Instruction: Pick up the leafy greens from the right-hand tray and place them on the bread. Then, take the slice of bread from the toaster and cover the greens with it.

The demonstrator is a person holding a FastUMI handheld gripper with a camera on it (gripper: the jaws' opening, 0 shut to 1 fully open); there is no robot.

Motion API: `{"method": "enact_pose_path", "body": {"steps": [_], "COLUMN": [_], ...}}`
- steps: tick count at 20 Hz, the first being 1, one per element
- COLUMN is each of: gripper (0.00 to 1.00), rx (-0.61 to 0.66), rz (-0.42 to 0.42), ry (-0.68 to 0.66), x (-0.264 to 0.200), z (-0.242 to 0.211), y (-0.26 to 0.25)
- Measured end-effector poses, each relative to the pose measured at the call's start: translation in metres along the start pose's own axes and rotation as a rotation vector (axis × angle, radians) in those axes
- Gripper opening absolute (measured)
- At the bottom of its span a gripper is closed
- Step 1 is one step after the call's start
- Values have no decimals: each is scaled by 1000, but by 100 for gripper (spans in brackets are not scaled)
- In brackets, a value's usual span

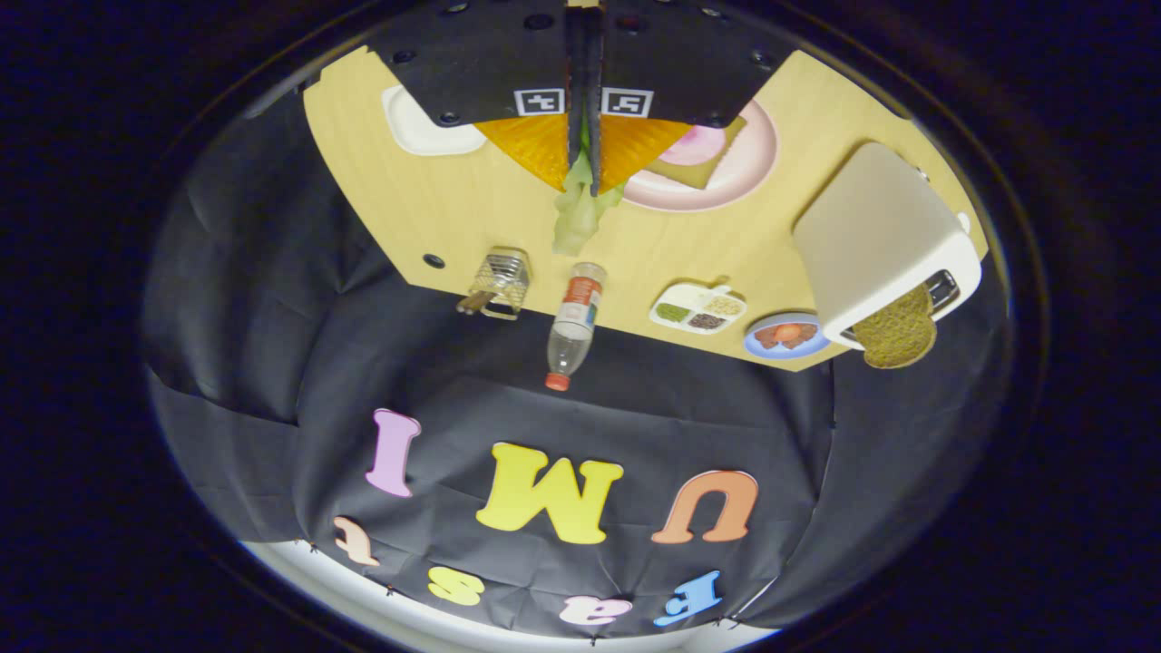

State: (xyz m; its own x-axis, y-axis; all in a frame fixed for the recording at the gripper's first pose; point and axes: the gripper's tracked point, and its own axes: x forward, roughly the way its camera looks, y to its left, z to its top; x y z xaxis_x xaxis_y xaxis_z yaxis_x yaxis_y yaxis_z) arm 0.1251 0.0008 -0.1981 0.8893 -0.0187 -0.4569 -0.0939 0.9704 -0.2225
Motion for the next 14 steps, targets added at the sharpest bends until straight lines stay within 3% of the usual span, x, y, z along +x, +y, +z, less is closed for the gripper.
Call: {"method": "enact_pose_path", "body": {"steps": [8,14], "gripper": [0,0], "rx": [35,52], "rz": [144,115], "ry": [40,78], "x": [32,62], "z": [-12,-36], "y": [83,61]}}
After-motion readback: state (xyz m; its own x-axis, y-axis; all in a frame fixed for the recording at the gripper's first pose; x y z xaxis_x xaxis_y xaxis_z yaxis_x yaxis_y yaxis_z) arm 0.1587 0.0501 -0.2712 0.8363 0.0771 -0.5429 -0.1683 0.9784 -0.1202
